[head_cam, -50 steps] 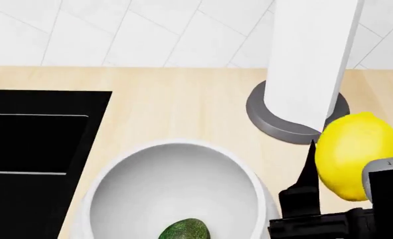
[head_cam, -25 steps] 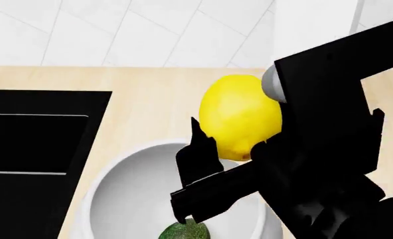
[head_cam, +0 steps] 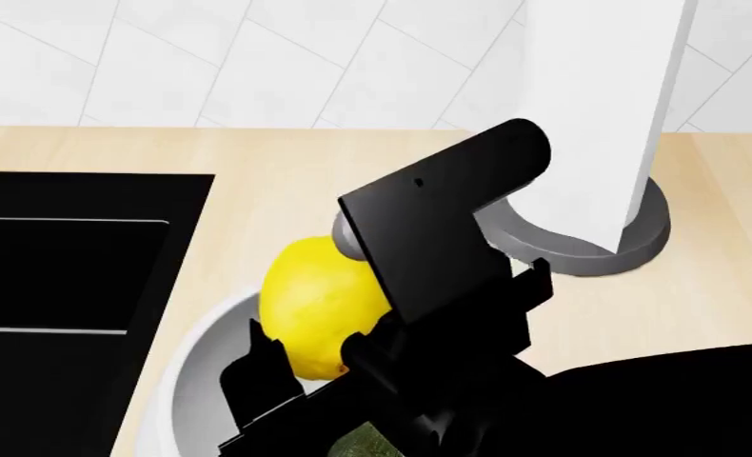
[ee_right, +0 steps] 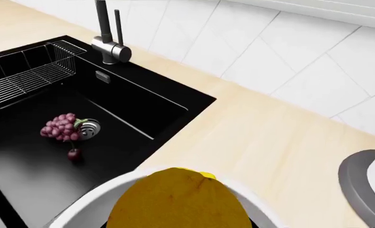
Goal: There is a mixed pile of frozen fruits and vegetables on the counter. Locate all the frozen vegetables and place the items in a bowl on the counter. Take all the frozen fruits and defrost them in a running sink.
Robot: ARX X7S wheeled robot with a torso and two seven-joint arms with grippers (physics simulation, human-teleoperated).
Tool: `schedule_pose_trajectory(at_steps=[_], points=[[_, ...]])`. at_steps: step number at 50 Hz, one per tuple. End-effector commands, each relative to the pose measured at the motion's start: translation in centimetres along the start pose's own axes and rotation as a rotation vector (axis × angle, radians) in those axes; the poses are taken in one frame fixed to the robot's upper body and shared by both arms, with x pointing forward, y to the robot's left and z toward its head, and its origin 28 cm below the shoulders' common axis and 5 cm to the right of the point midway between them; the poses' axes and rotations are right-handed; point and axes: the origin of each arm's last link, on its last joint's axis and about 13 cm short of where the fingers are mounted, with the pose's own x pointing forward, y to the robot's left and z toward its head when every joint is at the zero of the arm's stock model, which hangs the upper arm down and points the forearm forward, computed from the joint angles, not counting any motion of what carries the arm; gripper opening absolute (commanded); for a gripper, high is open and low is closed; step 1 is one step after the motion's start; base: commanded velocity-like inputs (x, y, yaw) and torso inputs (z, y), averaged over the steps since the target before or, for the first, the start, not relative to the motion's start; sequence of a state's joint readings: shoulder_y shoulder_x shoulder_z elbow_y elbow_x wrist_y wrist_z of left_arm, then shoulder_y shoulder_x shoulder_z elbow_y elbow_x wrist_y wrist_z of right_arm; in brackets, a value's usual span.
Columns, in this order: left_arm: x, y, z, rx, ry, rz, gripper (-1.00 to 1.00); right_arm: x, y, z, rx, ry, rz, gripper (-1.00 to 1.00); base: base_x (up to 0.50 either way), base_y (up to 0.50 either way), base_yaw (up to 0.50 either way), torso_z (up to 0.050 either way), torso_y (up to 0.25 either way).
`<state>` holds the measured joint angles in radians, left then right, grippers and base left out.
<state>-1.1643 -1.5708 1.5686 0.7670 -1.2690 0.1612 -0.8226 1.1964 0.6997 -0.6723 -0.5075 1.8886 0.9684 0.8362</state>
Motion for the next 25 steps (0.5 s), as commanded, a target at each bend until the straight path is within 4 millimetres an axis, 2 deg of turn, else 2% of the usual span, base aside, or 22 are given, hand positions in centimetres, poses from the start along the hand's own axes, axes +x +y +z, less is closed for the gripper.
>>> schedule_pose_trajectory(at_steps=[1,13,22,23,25], points=[[0.3,-0.1,0.3,-0.016,-0.056,-0.049,1.0,1.4,0.3,-0.5,-0.025,0.001,0.043,-1.0,0.0,0.0,0.0,0.0,0.0],[0.2,0.0,0.5,-0.027,-0.056,-0.051,1.0,2.8,0.4,-1.4,-0.023,0.037,0.051,-1.0,0.0,0.0,0.0,0.0,0.0],[0.2,-0.1,0.3,-0.025,-0.053,-0.053,1.0,2.9,0.2,-1.2,-0.013,0.027,0.036,-1.0,0.0,0.0,0.0,0.0,0.0],[0.2,-0.1,0.3,-0.025,-0.053,-0.052,1.0,2.8,0.2,-1.2,-0.012,0.028,0.034,1.0,0.0,0.0,0.0,0.0,0.0],[-0.1,-0.1,-0.1,-0.027,-0.053,-0.053,1.0,2.8,0.2,-1.1,-0.01,0.022,0.028,1.0,0.0,0.0,0.0,0.0,0.0]])
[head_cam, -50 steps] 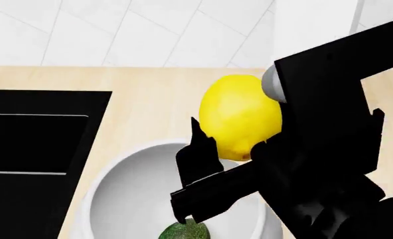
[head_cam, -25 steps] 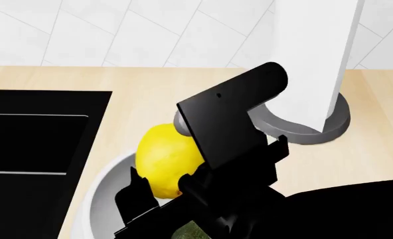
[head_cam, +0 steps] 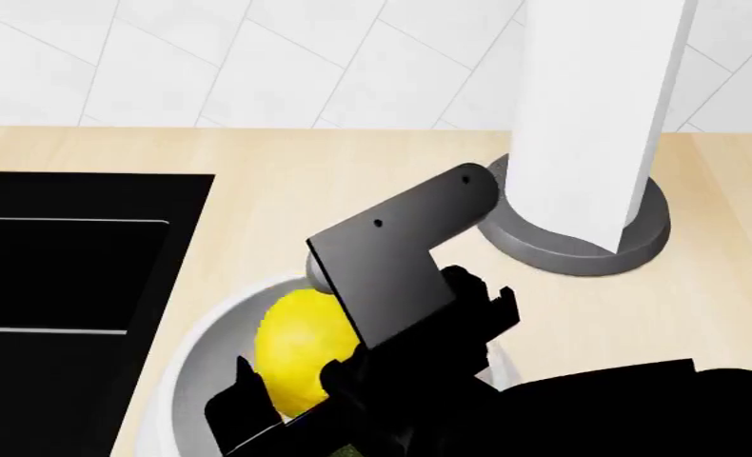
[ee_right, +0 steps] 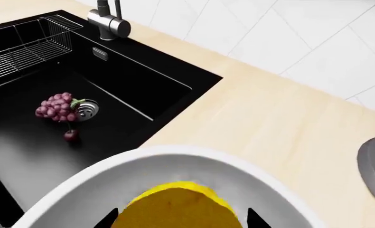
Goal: There is a mixed pile of frozen fruits and vegetables on the counter. Locate all the frozen vegetables and place the items in a bowl on the counter. Take all the frozen fruits and defrost them in a running sink.
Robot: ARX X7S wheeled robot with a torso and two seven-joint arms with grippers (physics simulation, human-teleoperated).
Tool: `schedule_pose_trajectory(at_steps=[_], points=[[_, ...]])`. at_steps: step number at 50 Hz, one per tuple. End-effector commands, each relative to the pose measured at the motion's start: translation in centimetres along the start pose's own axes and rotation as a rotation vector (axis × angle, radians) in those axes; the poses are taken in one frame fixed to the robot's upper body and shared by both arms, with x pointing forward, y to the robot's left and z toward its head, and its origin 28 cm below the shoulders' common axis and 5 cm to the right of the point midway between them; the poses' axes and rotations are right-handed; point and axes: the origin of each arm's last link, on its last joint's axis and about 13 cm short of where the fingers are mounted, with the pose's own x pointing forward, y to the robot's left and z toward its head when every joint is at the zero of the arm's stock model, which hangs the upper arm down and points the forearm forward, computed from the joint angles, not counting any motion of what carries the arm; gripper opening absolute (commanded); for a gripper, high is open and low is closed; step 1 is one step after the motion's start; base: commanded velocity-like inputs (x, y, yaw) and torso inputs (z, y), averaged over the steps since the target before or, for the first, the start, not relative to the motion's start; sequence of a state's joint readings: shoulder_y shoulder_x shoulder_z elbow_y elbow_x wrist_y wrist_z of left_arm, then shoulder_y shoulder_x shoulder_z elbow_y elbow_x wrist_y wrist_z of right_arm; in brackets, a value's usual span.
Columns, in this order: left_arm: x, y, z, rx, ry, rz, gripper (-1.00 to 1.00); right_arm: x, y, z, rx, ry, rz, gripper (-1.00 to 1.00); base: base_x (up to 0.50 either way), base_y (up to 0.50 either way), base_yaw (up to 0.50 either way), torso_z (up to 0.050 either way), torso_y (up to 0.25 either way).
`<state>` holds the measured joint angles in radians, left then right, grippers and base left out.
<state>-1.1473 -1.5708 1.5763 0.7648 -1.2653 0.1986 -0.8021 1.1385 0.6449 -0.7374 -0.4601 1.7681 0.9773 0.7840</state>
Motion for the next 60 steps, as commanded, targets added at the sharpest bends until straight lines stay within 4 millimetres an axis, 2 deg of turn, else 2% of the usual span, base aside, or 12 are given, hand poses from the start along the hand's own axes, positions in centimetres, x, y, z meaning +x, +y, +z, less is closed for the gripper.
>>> schedule_pose_trajectory(at_steps=[1,7,9,11,17,23,25,30,38,52,54,60], points=[[-0.1,-0.1,-0.1,-0.002,-0.049,-0.033,1.0,0.4,-0.1,0.7,-0.002,-0.045,0.018,1.0,0.0,0.0,0.0,0.0,0.0],[-0.1,-0.1,-0.1,-0.011,-0.054,-0.028,1.0,-0.4,0.2,1.1,-0.002,-0.06,0.018,1.0,0.0,0.0,0.0,0.0,0.0],[0.3,0.0,0.9,-0.008,-0.051,-0.029,1.0,-0.6,0.1,1.4,-0.001,-0.079,0.008,1.0,0.0,0.0,0.0,0.0,0.0],[0.4,0.0,0.9,-0.007,-0.05,-0.03,1.0,-0.9,-0.1,1.9,0.002,-0.114,-0.011,1.0,0.0,0.0,0.0,0.0,0.0],[0.5,0.0,0.6,-0.01,-0.043,-0.029,1.0,-3.0,-1.0,4.4,-0.032,-0.272,-0.141,1.0,0.0,0.0,0.0,0.0,0.0],[0.7,-0.3,0.7,-0.008,-0.045,-0.029,1.0,-4.5,-2.0,5.3,-0.023,-0.357,-0.239,1.0,0.0,0.0,0.0,0.0,0.0],[0.7,-0.3,0.9,-0.006,-0.046,-0.029,1.0,-5.1,-2.8,5.3,-0.046,-0.388,-0.328,1.0,0.0,0.0,0.0,0.0,0.0],[0.4,-0.2,1.0,-0.007,-0.049,-0.031,1.0,-5.6,-3.8,3.5,-0.073,-0.399,-0.461,1.0,0.0,0.0,0.0,0.0,0.0],[0.1,-0.3,0.9,0.006,-0.061,-0.036,1.0,-6.4,-4.0,-0.5,-0.033,-0.421,-0.563,1.0,0.0,0.0,0.0,0.0,0.0],[-0.3,-0.4,0.3,0.009,-0.064,-0.037,1.0,-7.2,-4.5,-4.2,0.007,-0.389,-0.647,1.0,0.0,0.0,0.0,0.0,0.0],[-0.2,-0.5,0.8,0.015,-0.062,-0.038,1.0,-7.3,-4.5,-4.9,-0.005,-0.38,-0.645,1.0,0.0,0.0,0.0,0.0,0.0],[0.3,-0.6,0.6,0.016,-0.053,-0.039,1.0,-7.8,-4.6,-5.8,0.042,-0.375,-0.669,1.0,0.0,0.0,0.0,0.0,0.0]])
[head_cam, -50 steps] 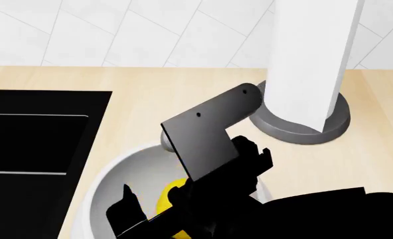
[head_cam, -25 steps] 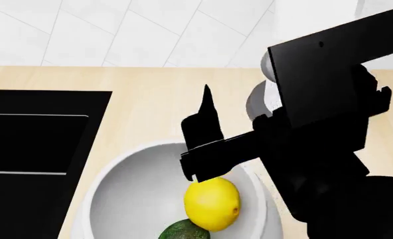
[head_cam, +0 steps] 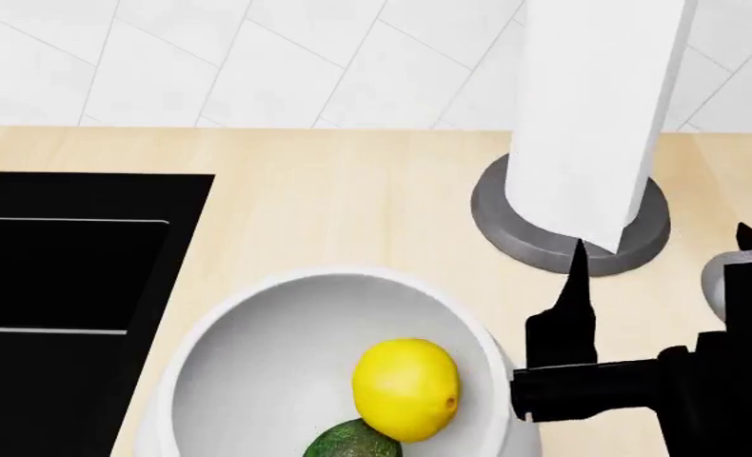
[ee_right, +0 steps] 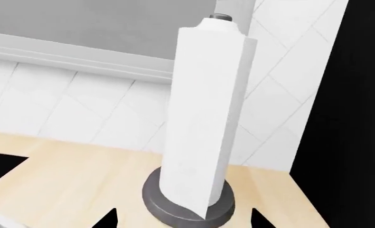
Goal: There is a mixed pile of frozen fruits and vegetables on the counter. Locate all the frozen vegetables and place the items in a bowl on the counter. Take all the frozen fruits and defrost them in a running sink.
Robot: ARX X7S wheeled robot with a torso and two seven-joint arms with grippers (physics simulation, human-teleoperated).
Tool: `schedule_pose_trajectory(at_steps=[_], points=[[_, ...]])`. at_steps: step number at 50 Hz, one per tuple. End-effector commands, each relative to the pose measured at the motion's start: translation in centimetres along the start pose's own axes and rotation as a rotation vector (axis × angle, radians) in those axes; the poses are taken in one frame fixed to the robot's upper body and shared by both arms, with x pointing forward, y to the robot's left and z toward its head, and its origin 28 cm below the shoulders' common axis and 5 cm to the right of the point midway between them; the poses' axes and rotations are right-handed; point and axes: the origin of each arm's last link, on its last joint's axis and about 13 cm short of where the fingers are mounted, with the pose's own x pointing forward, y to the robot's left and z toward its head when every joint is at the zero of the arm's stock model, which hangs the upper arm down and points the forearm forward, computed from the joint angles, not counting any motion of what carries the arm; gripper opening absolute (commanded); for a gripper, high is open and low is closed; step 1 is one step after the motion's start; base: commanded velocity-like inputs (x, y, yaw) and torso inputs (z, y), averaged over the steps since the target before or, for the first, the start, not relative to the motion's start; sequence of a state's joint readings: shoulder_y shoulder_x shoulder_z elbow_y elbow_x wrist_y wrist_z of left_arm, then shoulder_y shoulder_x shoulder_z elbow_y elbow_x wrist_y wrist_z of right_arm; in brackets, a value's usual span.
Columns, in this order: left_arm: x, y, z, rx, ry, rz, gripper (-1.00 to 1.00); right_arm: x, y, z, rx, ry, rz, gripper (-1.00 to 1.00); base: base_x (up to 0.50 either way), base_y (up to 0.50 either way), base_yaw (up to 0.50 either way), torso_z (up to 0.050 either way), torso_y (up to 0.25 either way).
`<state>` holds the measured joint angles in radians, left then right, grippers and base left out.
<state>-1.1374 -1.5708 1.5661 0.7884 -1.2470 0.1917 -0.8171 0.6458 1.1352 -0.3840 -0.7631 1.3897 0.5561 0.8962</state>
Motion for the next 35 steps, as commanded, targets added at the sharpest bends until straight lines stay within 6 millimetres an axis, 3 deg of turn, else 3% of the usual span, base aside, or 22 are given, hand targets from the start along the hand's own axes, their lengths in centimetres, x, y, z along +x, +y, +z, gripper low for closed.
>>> schedule_pose_trajectory(at_steps=[1,17,19,26,35], points=[[0.7,-0.3,0.6,0.007,-0.043,-0.029,1.0,-1.0,-1.0,-1.2,0.04,-0.024,-0.028,1.0,0.0,0.0,0.0,0.0,0.0],[0.9,-0.2,0.5,0.006,-0.051,-0.012,1.0,-1.3,-2.5,-0.1,0.074,0.006,-0.046,1.0,0.0,0.0,0.0,0.0,0.0],[0.3,-0.4,2.5,-0.026,-0.115,-0.016,1.0,-1.3,-2.6,0.1,0.067,0.01,-0.05,1.0,0.0,0.0,0.0,0.0,0.0],[0.7,-0.9,4.3,0.057,-0.133,-0.051,1.0,-1.4,-3.5,3.6,0.058,-0.051,-0.055,1.0,0.0,0.0,0.0,0.0,0.0],[1.0,-0.4,7.0,0.081,-0.173,-0.034,1.0,-0.8,-3.7,5.6,0.043,-0.072,-0.024,1.0,0.0,0.0,0.0,0.0,0.0]])
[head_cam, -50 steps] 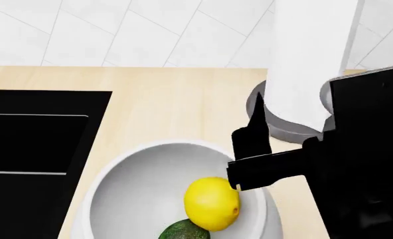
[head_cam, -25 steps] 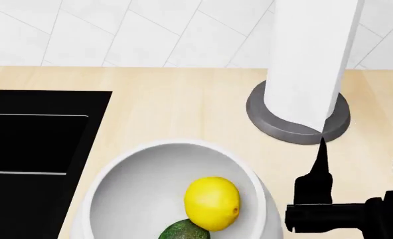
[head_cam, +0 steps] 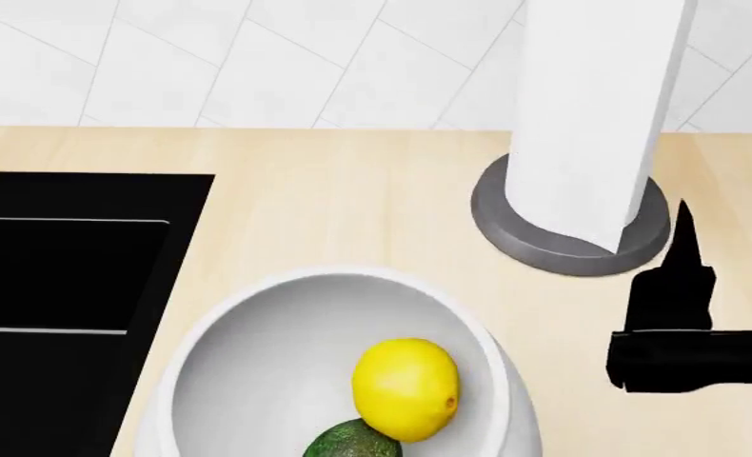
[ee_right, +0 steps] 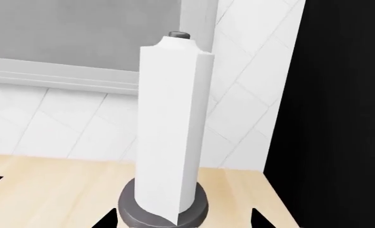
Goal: There is a mixed pile of frozen fruits and vegetables on the counter. Locate all the frozen vegetables and place the items in a bowl on the counter. Take all the frozen fruits and defrost them in a running sink.
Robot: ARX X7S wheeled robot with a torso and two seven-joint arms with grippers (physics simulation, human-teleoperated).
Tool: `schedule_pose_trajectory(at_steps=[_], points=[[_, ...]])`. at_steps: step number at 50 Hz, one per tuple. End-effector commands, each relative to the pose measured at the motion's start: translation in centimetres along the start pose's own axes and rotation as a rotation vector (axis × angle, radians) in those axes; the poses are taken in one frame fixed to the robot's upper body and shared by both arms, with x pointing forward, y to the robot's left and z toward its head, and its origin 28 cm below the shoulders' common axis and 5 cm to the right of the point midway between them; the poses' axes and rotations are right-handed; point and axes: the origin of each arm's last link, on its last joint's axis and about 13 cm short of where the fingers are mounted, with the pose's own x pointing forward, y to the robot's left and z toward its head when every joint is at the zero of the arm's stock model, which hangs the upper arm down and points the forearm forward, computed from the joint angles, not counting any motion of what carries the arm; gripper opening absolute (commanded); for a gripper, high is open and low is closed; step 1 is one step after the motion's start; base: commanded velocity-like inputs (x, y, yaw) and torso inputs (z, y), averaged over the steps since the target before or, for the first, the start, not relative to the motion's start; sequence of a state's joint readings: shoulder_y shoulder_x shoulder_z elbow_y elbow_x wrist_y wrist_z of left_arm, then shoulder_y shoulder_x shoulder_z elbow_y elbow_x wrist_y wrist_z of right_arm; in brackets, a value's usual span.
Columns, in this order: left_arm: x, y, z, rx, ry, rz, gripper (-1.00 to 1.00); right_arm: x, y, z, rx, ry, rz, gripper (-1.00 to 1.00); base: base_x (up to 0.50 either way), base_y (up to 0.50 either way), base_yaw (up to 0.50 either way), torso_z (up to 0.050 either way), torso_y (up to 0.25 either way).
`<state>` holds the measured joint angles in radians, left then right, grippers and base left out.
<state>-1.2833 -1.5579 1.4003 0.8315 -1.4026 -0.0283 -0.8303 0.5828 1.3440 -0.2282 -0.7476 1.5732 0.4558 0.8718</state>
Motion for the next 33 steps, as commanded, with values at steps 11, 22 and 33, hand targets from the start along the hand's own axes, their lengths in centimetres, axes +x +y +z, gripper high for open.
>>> schedule_pose_trajectory(at_steps=[11,22,33], points=[[1.4,0.2,5.4,0.055,-0.14,-0.041,1.0,1.6,-0.9,5.8,0.027,-0.097,0.065,1.0,0.0,0.0,0.0,0.0,0.0],[2.1,-0.2,7.8,0.071,-0.182,-0.059,1.0,2.4,-1.0,8.4,0.031,-0.164,0.078,1.0,0.0,0.0,0.0,0.0,0.0],[3.8,0.4,10.1,0.066,-0.191,-0.055,1.0,4.1,-1.6,10.4,0.028,-0.179,0.081,1.0,0.0,0.0,0.0,0.0,0.0]])
